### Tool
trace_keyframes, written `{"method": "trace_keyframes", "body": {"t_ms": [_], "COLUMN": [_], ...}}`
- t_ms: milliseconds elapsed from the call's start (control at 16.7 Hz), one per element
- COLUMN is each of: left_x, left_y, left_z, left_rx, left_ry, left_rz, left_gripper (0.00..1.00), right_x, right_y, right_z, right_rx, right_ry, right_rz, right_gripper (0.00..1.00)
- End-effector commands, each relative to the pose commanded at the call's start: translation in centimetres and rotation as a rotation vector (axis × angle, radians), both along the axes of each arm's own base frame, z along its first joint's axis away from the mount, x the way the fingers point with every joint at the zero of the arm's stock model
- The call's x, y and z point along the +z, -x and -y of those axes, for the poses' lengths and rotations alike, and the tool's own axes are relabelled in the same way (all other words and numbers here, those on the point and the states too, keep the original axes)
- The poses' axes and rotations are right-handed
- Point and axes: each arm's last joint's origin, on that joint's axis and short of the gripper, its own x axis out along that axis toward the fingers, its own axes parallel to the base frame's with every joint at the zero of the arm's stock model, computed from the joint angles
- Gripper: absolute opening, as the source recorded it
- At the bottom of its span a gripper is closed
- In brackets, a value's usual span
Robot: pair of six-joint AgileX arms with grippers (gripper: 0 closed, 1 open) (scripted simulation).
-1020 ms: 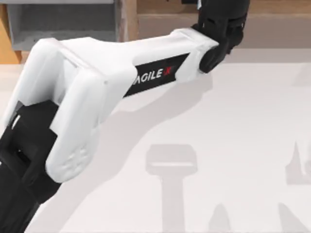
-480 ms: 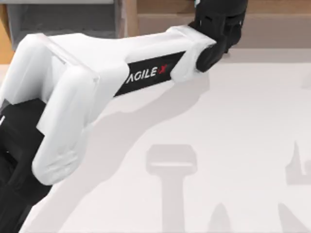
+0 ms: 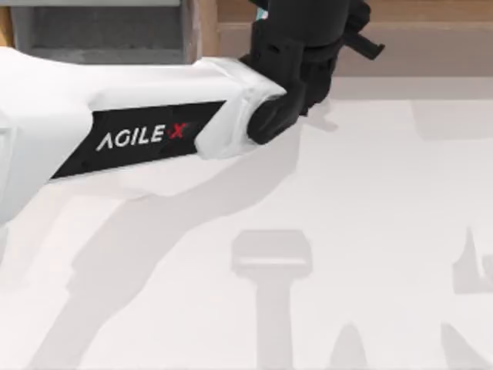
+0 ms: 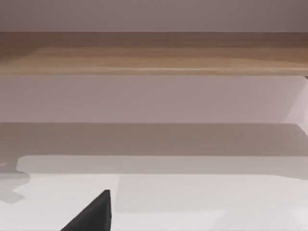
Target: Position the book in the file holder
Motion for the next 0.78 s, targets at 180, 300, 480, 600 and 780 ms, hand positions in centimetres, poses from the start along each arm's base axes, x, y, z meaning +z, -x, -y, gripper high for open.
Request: {"method": "trace_keyframes", "body": {"t_ms": [180, 300, 480, 600, 780], "left_x": [-0.2, -1.5, -4.3, -6.3, -8.4], "left_y": [3.4, 5.3, 7.2, 7.8, 7.9], "left_z": [-2.9, -5.3, -9.5, -12.6, -17.1], "left_rx": [-0.075, -0.115, -0.15, -0.153, -0.129], "left_ry": [-0.198, -0.34, -0.551, -0.679, -0.832], "left_rz": [-0.002, -0.013, -0.049, -0.08, -0.122], "left_gripper": [0.0, 0.0, 0.0, 0.0, 0.0], "right_x": [0.0, 0.0, 0.0, 0.0, 0.0], "right_y": [0.0, 0.0, 0.0, 0.0, 0.0], "right_z": [0.0, 0.0, 0.0, 0.0, 0.0], "right_rx": [0.0, 0.0, 0.0, 0.0, 0.0], "right_ry": [0.0, 0.0, 0.0, 0.0, 0.0], "right_rz": [0.0, 0.0, 0.0, 0.0, 0.0], "right_gripper": [1.0, 1.0, 1.0, 1.0, 1.0]}}
